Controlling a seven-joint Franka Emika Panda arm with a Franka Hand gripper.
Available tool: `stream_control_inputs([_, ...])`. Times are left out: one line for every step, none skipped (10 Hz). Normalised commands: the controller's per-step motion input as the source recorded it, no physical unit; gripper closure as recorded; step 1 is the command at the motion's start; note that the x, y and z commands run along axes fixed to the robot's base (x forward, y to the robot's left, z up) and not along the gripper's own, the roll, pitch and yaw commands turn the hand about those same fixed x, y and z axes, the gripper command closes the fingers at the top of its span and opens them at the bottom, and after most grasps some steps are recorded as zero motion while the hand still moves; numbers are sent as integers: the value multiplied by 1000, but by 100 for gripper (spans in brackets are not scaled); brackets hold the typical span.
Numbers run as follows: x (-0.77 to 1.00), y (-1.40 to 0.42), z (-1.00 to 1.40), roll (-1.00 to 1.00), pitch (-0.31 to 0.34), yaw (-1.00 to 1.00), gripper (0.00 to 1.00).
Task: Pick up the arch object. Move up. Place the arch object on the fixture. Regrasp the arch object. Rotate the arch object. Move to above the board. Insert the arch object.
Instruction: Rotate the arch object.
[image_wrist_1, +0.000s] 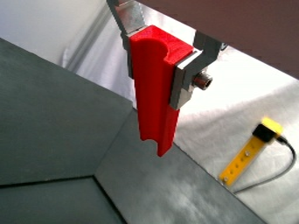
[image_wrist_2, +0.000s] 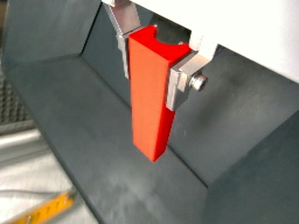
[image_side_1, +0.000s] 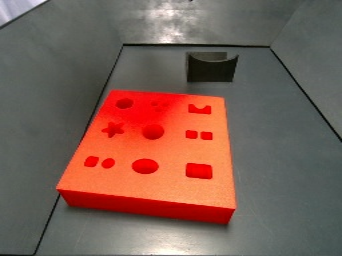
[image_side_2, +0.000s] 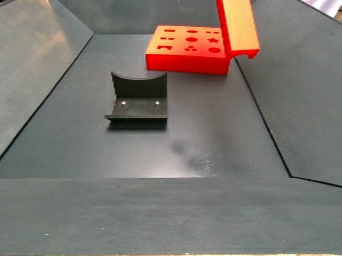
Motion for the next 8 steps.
stream_control_inputs([23, -1, -12, -979, -90, -1000, 100])
stream_control_inputs([-107, 49, 60, -977, -38, -1000, 100])
stream_control_inputs([-121, 40, 68, -967, -12, -1000, 100])
stream_control_inputs([-82, 35, 43, -948, 57, -1000, 100])
stream_control_inputs([-26, 23, 19, -936, 112, -1000, 100])
stream_control_inputs([-5, 18, 7, -928, 182, -1000, 100])
stream_control_inputs([-24, 16, 23, -925, 230, -1000, 100])
stream_control_inputs([-52, 16, 51, -933, 291, -1000, 100])
